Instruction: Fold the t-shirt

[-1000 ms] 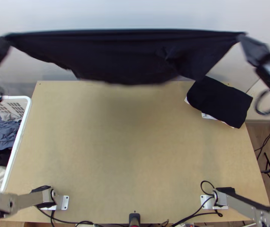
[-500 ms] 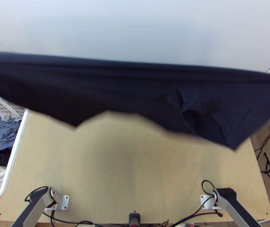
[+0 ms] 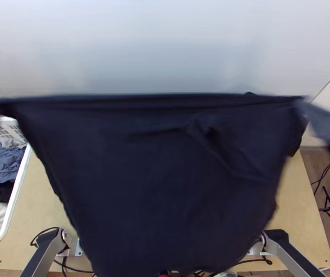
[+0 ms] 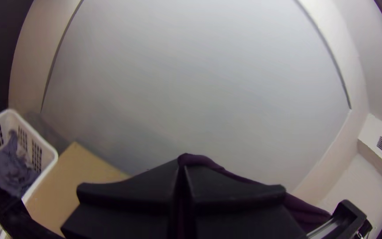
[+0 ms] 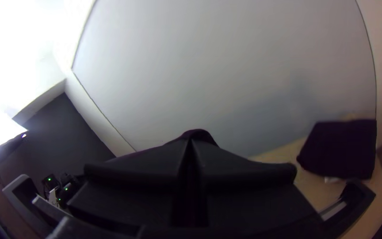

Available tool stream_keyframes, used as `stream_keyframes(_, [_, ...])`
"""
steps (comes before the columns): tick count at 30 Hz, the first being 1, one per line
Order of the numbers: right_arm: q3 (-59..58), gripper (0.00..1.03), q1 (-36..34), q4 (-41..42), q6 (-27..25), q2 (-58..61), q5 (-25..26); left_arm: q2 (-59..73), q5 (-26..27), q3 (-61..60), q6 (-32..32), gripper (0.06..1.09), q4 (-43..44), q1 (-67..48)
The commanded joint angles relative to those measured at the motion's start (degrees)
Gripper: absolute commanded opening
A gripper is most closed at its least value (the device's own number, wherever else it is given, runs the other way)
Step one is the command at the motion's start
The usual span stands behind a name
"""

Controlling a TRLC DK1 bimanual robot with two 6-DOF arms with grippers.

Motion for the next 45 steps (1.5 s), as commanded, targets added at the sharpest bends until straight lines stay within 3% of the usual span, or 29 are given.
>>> stream_keyframes(1, [-32.51,0.03,0.43,4.24,4.45,6.92,-3.96,-0.30,2.29,-34.63,3.43,0.09,9.72,-2.73])
stream_keyframes(6, [-48.77,0.03,2.19,18.21,4.54,11.13,-3.87,8.22,2.29,-45.61,8.27,0.09,16.57,-3.25])
stream_keyframes(10, [-51.40,0.03,1.48,22.69,4.10,14.21,-3.87,15.69,1.86,-45.70,9.94,0.09,19.83,-3.08])
stream_keyframes(21, [-41.82,0.03,1.39,26.21,3.13,22.82,-0.27,33.18,-2.45,-35.24,8.09,0.09,28.35,-9.14])
stream_keyframes(45, [-13.35,0.03,2.19,26.47,1.11,58.68,5.10,67.90,-5.44,-3.08,9.67,0.09,23.17,-9.76])
